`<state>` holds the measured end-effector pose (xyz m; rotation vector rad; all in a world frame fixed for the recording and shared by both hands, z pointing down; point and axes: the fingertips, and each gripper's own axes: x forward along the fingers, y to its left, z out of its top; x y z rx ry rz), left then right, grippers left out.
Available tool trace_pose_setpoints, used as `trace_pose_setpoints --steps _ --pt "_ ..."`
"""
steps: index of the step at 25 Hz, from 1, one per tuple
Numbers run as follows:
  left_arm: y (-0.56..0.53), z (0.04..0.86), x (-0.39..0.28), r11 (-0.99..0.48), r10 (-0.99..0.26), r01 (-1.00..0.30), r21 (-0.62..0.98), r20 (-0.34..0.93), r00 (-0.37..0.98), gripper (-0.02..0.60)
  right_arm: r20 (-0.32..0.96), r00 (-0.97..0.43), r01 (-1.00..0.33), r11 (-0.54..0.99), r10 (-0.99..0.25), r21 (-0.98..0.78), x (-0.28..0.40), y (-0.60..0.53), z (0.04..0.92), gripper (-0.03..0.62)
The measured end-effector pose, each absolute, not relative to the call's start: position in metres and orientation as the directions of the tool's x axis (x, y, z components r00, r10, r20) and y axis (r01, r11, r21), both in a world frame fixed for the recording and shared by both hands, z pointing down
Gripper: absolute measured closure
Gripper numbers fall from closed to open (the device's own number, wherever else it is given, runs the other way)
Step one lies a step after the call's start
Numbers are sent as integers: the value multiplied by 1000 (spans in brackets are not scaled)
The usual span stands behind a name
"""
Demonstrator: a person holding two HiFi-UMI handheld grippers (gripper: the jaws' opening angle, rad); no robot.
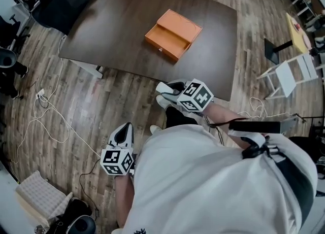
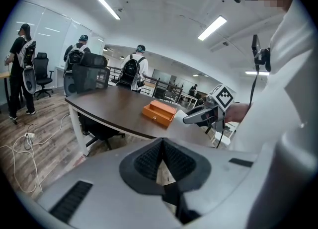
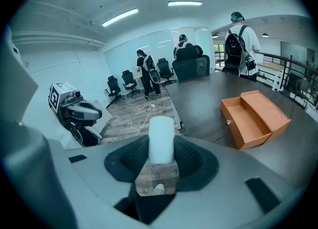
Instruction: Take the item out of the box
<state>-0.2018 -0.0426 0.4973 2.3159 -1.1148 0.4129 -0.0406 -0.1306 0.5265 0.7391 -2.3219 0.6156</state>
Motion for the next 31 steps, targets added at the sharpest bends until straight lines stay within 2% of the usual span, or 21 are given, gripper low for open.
trace_pose_setpoints --steps 31 --pt "-66 505 -184 -560 -583 -758 334 491 647 572 682 -639 -649 726 -356 -230 -28 -144 534 441"
